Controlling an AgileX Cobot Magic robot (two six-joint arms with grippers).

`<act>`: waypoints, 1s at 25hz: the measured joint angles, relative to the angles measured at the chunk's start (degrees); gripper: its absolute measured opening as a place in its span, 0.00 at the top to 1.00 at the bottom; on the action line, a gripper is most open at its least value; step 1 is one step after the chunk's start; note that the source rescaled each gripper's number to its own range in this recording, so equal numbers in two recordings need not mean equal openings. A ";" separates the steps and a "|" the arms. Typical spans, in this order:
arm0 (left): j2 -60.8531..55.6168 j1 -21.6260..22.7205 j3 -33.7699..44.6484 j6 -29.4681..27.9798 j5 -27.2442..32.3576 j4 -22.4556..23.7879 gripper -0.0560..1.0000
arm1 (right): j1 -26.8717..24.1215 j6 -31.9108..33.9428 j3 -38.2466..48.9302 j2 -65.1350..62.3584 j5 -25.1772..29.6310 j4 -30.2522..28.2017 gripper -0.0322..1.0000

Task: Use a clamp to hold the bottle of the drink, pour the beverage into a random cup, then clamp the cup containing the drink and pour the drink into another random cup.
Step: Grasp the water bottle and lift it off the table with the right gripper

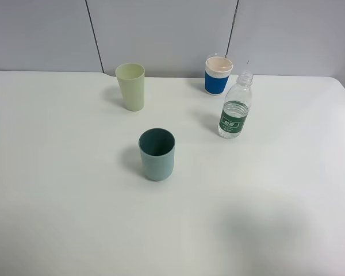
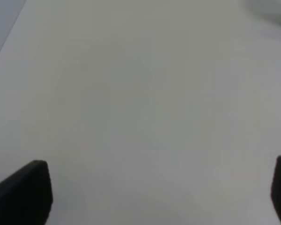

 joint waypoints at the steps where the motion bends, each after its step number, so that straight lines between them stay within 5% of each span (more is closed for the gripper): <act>1: 0.00 0.00 0.00 0.00 0.00 0.00 0.18 | 0.00 0.00 0.00 0.00 0.00 0.00 0.00; 25: 0.00 0.00 0.00 0.00 0.00 0.00 0.18 | 0.00 0.00 0.00 0.00 0.00 0.00 0.00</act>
